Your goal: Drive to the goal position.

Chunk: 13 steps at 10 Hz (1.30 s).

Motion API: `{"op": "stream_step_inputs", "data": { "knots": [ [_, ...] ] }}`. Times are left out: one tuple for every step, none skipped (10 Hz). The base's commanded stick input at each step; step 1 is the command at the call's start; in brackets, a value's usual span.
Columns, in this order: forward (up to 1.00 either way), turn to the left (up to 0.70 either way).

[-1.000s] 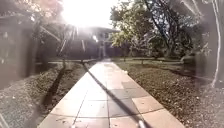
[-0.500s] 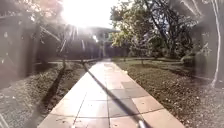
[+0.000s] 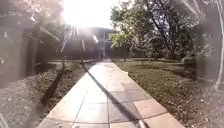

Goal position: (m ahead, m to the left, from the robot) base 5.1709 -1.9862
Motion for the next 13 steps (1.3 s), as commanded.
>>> {"op": "stream_step_inputs", "data": {
  "knots": [
    [0.5, 0.0],
    [0.5, 0.0],
    [0.5, 0.0],
    [0.5, 0.0],
    [0.5, 0.0],
    [0.5, 0.0],
    [0.5, 0.0],
    [0.5, 0.0],
    [0.5, 0.0],
    [0.5, 0.0],
    [0.5, 0.0],
    [0.5, 0.0],
    [0.5, 0.0]
  ]
}}
